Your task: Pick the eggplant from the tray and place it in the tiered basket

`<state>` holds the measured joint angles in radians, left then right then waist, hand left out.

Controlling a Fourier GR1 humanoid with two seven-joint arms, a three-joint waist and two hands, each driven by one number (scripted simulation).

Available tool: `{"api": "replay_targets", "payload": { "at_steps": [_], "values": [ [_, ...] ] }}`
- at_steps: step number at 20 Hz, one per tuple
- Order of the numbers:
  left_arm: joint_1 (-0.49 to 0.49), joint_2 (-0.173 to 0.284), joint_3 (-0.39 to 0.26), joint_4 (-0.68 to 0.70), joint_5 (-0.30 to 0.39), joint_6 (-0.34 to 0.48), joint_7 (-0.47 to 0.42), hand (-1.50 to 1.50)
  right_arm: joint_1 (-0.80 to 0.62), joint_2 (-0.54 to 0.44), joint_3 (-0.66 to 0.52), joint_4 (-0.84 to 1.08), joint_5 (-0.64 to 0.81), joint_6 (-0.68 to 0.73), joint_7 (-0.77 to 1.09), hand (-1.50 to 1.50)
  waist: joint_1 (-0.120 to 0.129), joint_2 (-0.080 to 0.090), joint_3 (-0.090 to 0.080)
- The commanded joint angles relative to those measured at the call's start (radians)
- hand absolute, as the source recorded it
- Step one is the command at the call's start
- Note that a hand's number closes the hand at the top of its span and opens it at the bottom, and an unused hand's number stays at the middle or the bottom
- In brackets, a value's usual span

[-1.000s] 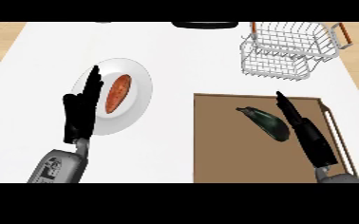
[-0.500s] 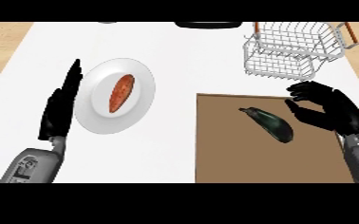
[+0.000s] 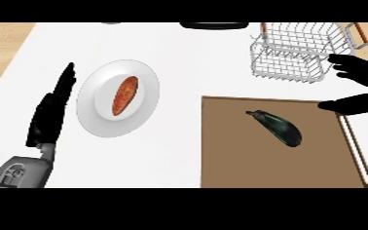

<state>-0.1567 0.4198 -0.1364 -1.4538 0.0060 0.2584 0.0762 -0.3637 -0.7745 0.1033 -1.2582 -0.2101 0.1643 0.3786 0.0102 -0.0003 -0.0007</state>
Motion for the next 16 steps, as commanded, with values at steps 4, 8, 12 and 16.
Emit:
{"api": "replay_targets", "payload": {
  "at_steps": [4,8,12,16],
  "values": [
    [-0.014,-0.004,-0.007,-0.004,-0.007,-0.017,-0.004,0.0,-0.174,-0.146,0.136,-0.04,-0.023,0.387,0.199,-1.5,0.024,0.003,-0.002],
    [-0.018,-0.014,-0.005,-0.004,-0.014,-0.02,0.0,0.0,-0.323,-0.041,0.219,-0.005,-0.006,0.441,0.36,-1.5,0.029,0.004,-0.001],
    [0.05,0.003,0.046,-0.03,0.006,-0.049,-0.036,0.0,-0.428,0.061,0.199,0.065,0.023,0.451,0.466,-1.5,0.013,0.002,0.0],
    [-0.018,-0.004,0.057,0.044,0.002,-0.072,-0.026,0.0,-0.405,0.125,0.238,0.15,0.079,0.464,0.465,-1.5,0.007,0.004,0.0]
  ]
}}
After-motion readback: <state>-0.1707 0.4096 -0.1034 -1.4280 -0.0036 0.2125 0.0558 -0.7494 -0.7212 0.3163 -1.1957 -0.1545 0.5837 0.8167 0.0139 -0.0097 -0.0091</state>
